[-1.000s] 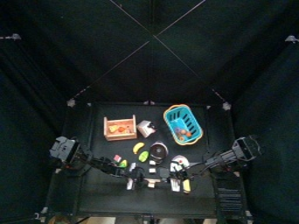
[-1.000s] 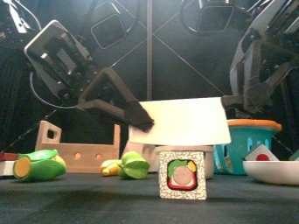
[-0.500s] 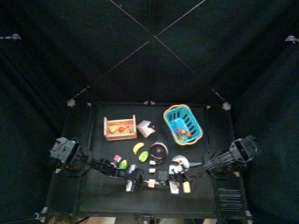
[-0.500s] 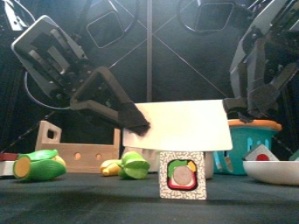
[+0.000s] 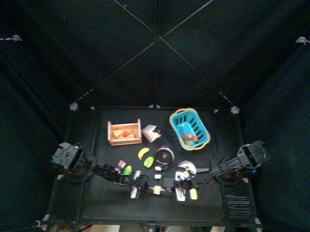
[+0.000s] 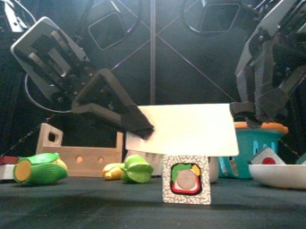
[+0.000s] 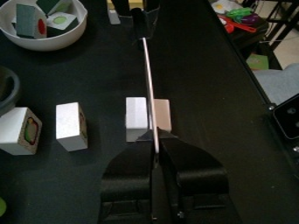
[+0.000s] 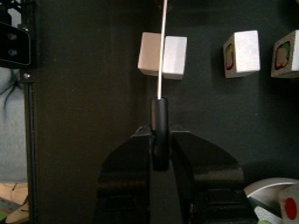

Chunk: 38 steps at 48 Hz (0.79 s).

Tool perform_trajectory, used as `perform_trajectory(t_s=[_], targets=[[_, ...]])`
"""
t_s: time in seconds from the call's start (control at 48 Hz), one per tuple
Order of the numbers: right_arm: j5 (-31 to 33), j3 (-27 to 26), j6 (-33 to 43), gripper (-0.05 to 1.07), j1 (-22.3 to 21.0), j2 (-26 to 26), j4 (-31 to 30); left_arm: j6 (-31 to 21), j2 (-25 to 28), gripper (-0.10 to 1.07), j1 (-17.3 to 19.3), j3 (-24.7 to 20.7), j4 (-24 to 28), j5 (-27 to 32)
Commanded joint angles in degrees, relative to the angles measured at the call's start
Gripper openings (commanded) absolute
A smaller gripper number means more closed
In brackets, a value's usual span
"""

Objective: Cut sushi piece

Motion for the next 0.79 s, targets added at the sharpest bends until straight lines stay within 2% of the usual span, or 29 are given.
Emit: perform_trajectory(t_s=[0.0, 0.396, 0.771], targets=[[-0.35, -1.49, -0.26, 0.48, -0.09, -1.58, -0.26, 0.18, -0.97, 0.43, 0.53, -0.53, -0.18, -0.62], [0.00, -1.32, -0.26, 0.48, 0.18, -2.55, -0.53, 0.26, -2.02, 0.43, 0.62, -0.18, 0.00, -0.53], [0.00, -0.70, -0.18, 0.48, 0.18, -0.79, -0.09, 0.18, -0.62, 0.43, 0.70, -0.18, -0.18, -0.53]])
